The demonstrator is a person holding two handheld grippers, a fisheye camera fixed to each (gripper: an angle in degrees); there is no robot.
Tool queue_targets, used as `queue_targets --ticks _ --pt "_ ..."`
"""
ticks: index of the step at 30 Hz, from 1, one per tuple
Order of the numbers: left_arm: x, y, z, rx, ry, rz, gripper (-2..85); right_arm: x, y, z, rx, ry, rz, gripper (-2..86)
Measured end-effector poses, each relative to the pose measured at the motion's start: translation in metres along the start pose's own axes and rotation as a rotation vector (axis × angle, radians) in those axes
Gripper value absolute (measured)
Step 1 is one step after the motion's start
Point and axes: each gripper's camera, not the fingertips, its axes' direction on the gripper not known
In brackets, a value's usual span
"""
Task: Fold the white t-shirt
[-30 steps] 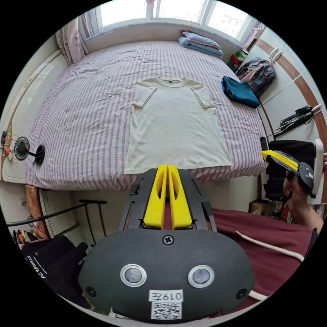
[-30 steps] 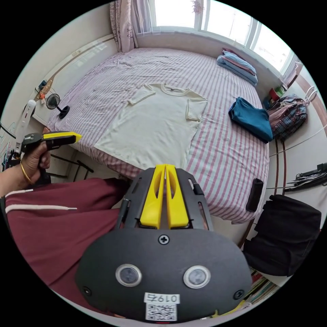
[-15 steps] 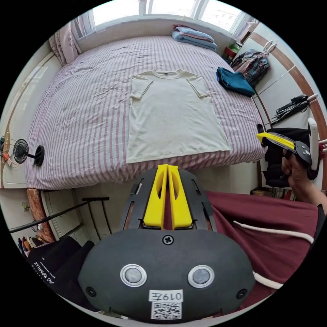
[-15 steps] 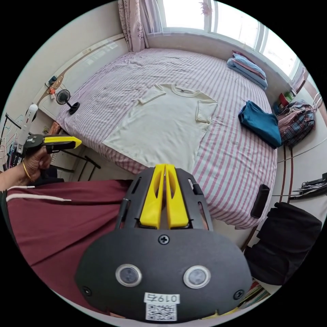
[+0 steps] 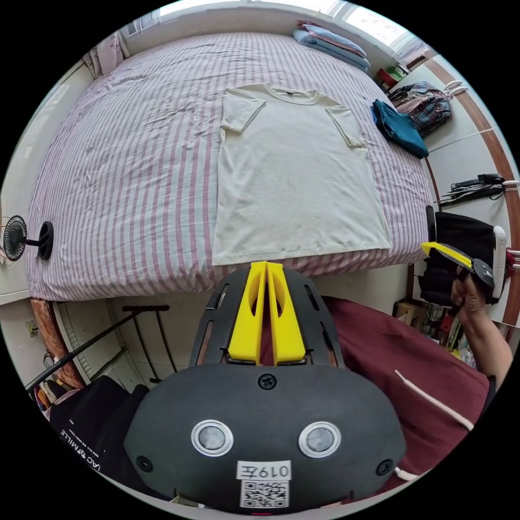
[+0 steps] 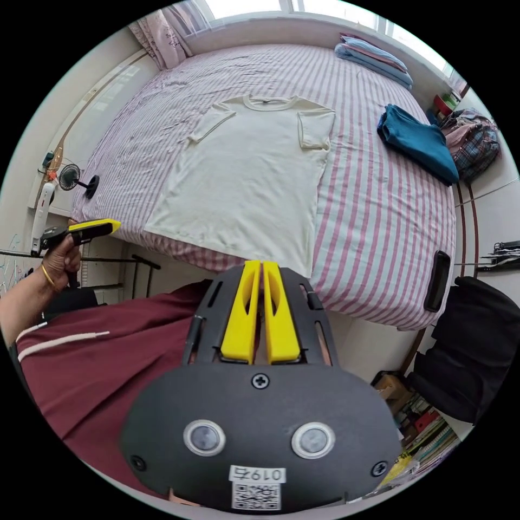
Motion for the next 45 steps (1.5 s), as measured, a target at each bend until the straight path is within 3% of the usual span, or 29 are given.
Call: queue_targets --ticks 5,12,20,24,31,45 --pt "-0.032 -0.010 0.021 0.005 -0.035 -0.032 0.7 0.012 -0.026 0.026 -0.015 0.025 0.055 5.1" --pt "-0.051 -0.029 0.047 -0.031 -0.072 0.017 0.8 0.003 -0.083 0.046 0.016 0.084 0.037 2.6" --pt "-0.069 -0.040 0.066 -0.015 -0.008 0.048 0.7 -0.010 -0.206 0.058 0.237 0.221 0.002 1.3" --pt "-0.081 -0.043 0.068 0.042 -0.045 0.098 0.7 -0.004 -0.284 0.072 0.337 0.202 0.042 4.9" --pt "-0.117 -0.063 0.079 0.111 -0.001 0.057 0.6 -0.008 -0.386 0.115 0.274 0.266 -0.003 6.1" --pt "-0.182 -0.101 0.081 0.154 0.062 0.017 0.6 -0.027 -0.492 0.148 0.182 0.297 -0.065 3.3"
